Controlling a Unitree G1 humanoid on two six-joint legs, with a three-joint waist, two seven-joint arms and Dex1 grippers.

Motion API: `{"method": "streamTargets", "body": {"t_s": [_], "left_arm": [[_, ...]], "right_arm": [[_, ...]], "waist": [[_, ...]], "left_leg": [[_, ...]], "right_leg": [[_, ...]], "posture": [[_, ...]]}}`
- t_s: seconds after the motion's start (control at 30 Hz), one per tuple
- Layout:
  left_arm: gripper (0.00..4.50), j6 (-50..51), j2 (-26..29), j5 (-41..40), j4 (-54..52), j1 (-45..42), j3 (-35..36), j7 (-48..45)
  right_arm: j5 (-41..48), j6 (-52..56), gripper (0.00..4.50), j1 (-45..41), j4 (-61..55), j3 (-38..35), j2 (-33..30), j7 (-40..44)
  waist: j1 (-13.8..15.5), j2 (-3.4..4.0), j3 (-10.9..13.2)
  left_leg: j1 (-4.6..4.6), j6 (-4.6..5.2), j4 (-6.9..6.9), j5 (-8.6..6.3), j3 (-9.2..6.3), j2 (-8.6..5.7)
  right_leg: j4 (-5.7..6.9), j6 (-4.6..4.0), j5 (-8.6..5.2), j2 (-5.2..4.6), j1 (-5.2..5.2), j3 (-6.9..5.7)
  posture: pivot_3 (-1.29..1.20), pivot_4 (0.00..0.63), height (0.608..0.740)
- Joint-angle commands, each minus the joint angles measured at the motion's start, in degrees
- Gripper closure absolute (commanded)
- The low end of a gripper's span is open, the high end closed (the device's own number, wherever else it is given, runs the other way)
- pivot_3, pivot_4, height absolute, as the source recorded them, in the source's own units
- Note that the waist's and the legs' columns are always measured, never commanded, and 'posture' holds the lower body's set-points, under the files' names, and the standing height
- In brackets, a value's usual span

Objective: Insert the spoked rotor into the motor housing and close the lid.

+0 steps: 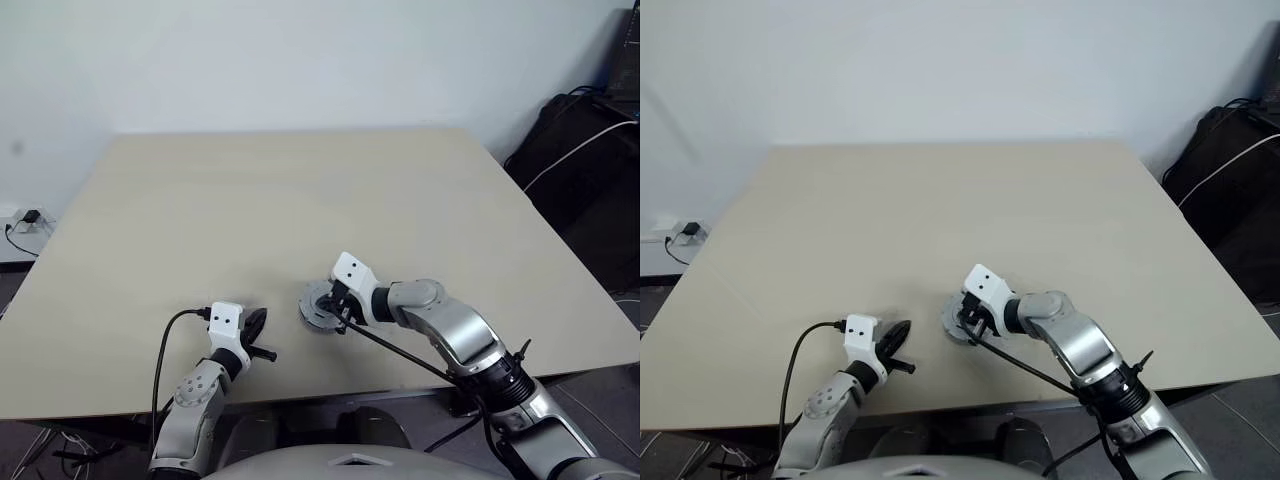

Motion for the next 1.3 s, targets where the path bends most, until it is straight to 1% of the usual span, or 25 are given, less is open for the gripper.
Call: {"method": "streamTargets", "body": {"t_s": [0.03, 0.17, 0.3, 0.33, 0.4, 0.57, 0.7, 0.77, 0.8, 1.07, 1.3], "left_arm": [[4.50, -0.1, -0.1, -0.4, -2.7, -0.3, 0.1, 0.1], [4.50, -0.1, -0.1, -0.5, -2.7, -0.4, 0.1, 0.2], [4.50, -0.3, -0.1, -0.5, -2.6, -0.7, 0.1, 0.2], [4.50, -0.3, -0.1, -0.4, -2.6, -0.7, 0.1, 0.2], [4.50, -0.5, -0.1, -0.3, -2.5, -0.9, 0.1, 0.2], [4.50, -1.3, 0.0, 0.3, -2.2, -1.1, 0.0, 0.4], [4.50, -2.1, 0.1, 0.7, -2.2, -1.1, -0.2, 0.4], [4.50, -3.2, 0.3, 1.8, -2.2, -1.1, -0.5, 0.6], [4.50, -3.9, 0.4, 2.4, -2.2, -1.1, -0.6, 0.8], [4.50, -11.6, 1.5, 4.3, -0.4, -1.3, -2.7, -1.5], [4.50, -12.6, 3.9, 1.9, -0.2, -0.8, -4.4, -7.8]], "right_arm": [[-0.3, -0.8, 4.47, -0.5, 0.7, 0.0, 0.6, -0.3], [-0.3, -2.7, 4.47, 0.2, -0.3, -0.8, 0.4, -0.4], [2.9, -11.9, 4.47, 1.9, -2.4, -5.9, 1.6, 1.0], [3.3, -14.7, 4.30, 2.4, -2.3, -7.2, 1.8, 1.2], [3.7, -17.9, 3.90, 3.0, -1.6, -8.8, 1.7, 1.6], [3.8, -20.8, 2.28, 4.1, 0.2, -9.8, 0.7, 3.1], [3.3, -22.4, 1.01, 4.8, 1.9, -9.1, -0.2, 5.2], [3.1, -22.5, 0.26, 4.9, 3.0, -8.7, -0.5, 5.9], [3.0, -22.6, 0.03, 5.0, 3.4, -8.5, -0.6, 6.1], [1.6, -23.2, 0.03, 4.6, 7.3, -6.9, -0.4, 7.6], [0.2, -24.4, 0.03, 3.7, 10.8, -6.5, 0.2, 7.5]], "waist": [[0.0, 0.03, 0.0], [0.0, 0.02, 0.0], [0.0, 0.03, 0.0], [0.0, 0.03, 0.0], [0.0, 0.03, 0.0], [0.0, 0.02, 0.0], [0.0, 0.02, 0.0], [0.0, 0.02, 0.0], [0.0, 0.02, 0.0], [0.1, 0.02, 0.0], [0.0, 0.04, 0.0]], "left_leg": [[0.00, 0.00, 0.00, 0.00, 0.00, 0.00], [0.00, -0.01, 0.01, 0.01, 0.00, 0.00], [-0.01, -0.01, 0.02, 0.00, 0.00, 0.00], [-0.01, -0.01, 0.01, 0.00, 0.00, -0.01], [0.00, -0.01, 0.02, 0.00, 0.00, -0.01], [0.00, -0.01, 0.05, 0.00, 0.00, -0.01], [0.00, -0.01, 0.05, 0.01, 0.01, -0.01], [0.00, -0.01, 0.06, 0.01, 0.00, -0.01], [0.00, -0.01, 0.07, 0.01, 0.00, -0.01], [0.00, -0.01, 0.08, 0.00, 0.00, -0.01], [0.00, -0.01, 0.09, 0.01, 0.01, -0.01]], "right_leg": [[0.00, 0.00, 0.00, 0.00, 0.00, 0.00], [0.01, 0.00, 0.01, 0.00, 0.00, 0.00], [0.00, 0.04, 0.01, 0.00, 0.01, 0.00], [0.00, 0.04, 0.01, 0.00, 0.00, 0.01], [0.00, 0.07, 0.03, 0.01, 0.02, 0.01], [0.00, 0.09, 0.04, 0.01, 0.04, 0.02], [0.01, 0.08, 0.04, 0.01, 0.03, 0.02], [0.01, 0.08, 0.04, 0.01, 0.03, 0.02], [0.01, 0.07, 0.04, 0.01, 0.04, 0.02], [0.01, -0.15, 0.17, -0.01, 0.04, 0.03], [0.02, -0.09, 0.13, 0.00, 0.03, 0.02]], "posture": [[0.00, 0.000, 0.740], [0.00, 0.000, 0.740], [0.00, 0.000, 0.740], [0.00, 0.000, 0.740], [0.00, 0.000, 0.740], [0.00, 0.000, 0.740], [0.00, 0.000, 0.740], [0.00, 0.000, 0.740], [0.00, 0.000, 0.740], [0.00, 0.000, 0.740], [0.00, 0.000, 0.740]]}}
